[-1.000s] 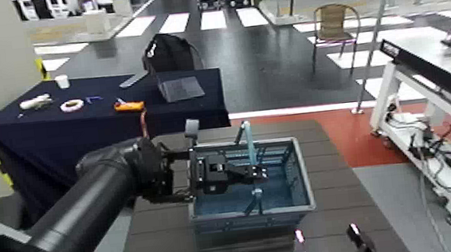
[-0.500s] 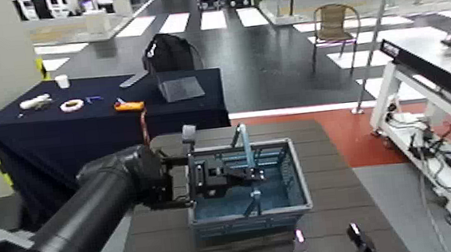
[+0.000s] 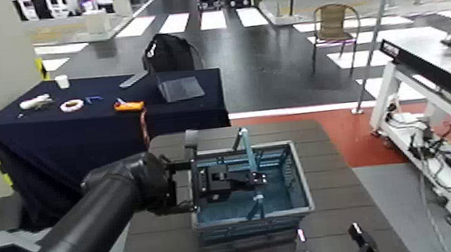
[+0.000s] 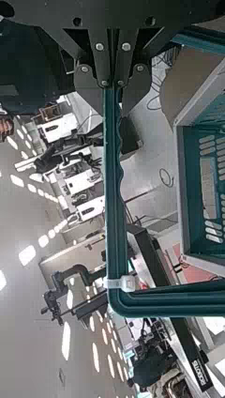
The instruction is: Place the crate on the table.
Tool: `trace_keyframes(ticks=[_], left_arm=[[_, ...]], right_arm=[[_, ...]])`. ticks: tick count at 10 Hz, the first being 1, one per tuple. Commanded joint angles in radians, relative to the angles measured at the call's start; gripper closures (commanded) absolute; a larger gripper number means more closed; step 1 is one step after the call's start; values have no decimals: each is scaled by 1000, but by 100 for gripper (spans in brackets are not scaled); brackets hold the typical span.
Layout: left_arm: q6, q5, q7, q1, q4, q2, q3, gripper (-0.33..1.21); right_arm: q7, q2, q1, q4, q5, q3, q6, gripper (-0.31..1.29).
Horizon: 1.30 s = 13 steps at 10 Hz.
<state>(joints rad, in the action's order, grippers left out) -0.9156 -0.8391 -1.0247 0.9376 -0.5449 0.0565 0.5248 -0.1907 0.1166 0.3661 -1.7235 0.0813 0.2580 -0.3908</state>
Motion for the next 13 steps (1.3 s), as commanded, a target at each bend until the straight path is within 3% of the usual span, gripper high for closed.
trace_keyframes(ticks=[1,8,13], left_arm=[[11,0,0,-3,8,-1,3,111],[50,-2,-5,-20,17,-1,-16,94],[132,-26,54,-42,20,0,-32,31]], right_arm=[[1,0,-1,2,0,1,-3,13],[4,0,-3,2,3,4,-3,13],[7,0,1,2,9,3,-5,13]])
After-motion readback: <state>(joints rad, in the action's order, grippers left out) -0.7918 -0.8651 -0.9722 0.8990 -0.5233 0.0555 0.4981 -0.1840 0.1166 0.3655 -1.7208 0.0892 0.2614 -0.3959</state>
